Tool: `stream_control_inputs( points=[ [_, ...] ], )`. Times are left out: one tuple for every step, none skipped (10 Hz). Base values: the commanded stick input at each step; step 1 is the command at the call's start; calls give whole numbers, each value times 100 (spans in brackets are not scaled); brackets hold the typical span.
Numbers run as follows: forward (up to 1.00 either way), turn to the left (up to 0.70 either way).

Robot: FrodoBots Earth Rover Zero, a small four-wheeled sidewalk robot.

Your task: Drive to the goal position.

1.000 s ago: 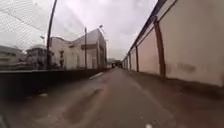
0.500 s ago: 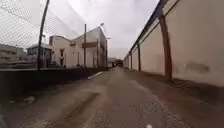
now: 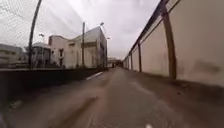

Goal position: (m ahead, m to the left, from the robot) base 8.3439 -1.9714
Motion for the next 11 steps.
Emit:
stream_control_inputs(
  points=[
    [85,0],
    [85,0],
    [85,0],
    [85,0],
    [85,0],
    [85,0],
    [85,0],
    [85,0],
    [85,0],
    [85,0],
    [85,0]
  ],
)
